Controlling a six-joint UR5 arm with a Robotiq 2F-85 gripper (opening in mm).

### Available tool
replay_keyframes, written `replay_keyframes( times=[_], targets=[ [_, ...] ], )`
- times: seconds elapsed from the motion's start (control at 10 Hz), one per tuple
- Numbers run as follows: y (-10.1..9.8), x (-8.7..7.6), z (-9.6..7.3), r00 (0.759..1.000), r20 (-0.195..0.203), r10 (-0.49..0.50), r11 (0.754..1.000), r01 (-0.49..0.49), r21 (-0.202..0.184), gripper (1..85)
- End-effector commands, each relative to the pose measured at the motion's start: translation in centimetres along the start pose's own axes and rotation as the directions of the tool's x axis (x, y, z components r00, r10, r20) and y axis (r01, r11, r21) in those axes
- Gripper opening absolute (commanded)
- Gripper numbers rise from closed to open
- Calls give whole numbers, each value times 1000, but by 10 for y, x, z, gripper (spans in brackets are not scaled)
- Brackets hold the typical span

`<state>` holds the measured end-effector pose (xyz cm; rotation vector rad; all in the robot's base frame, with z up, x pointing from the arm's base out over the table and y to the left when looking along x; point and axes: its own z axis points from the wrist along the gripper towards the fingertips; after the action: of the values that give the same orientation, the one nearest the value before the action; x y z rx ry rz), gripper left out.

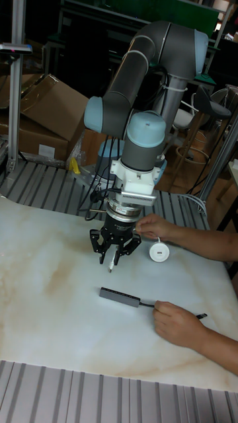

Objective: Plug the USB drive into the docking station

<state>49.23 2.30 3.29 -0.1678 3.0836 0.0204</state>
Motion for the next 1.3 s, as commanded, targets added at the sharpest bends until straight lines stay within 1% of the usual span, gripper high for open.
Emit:
replay_keyframes(
  times=[0.0, 0.1, 0.3, 0.5, 0.8, 0.9, 1.0, 1.1, 1.2],
  targets=[
    [0, 1, 2, 1000, 12, 12, 1000, -12, -13, 393],
    [2, 0, 2, 1000, 12, 17, 1000, -17, -19, 387],
    [6, -3, 2, 999, 26, 32, 999, -31, -32, 363],
    [6, -3, 3, 999, 27, 41, 999, -40, -31, 323],
    [5, -4, 5, 999, 31, 43, 999, -43, -20, 313],
    [3, -2, 5, 998, 25, 52, 999, -52, -11, 280],
    [1, -1, 6, 998, 22, 56, 998, -56, -4, 227],
    [2, 0, 5, 999, 19, 51, 999, -51, -4, 227],
    [2, 0, 5, 999, 19, 45, 999, -45, -5, 260]
  ],
)
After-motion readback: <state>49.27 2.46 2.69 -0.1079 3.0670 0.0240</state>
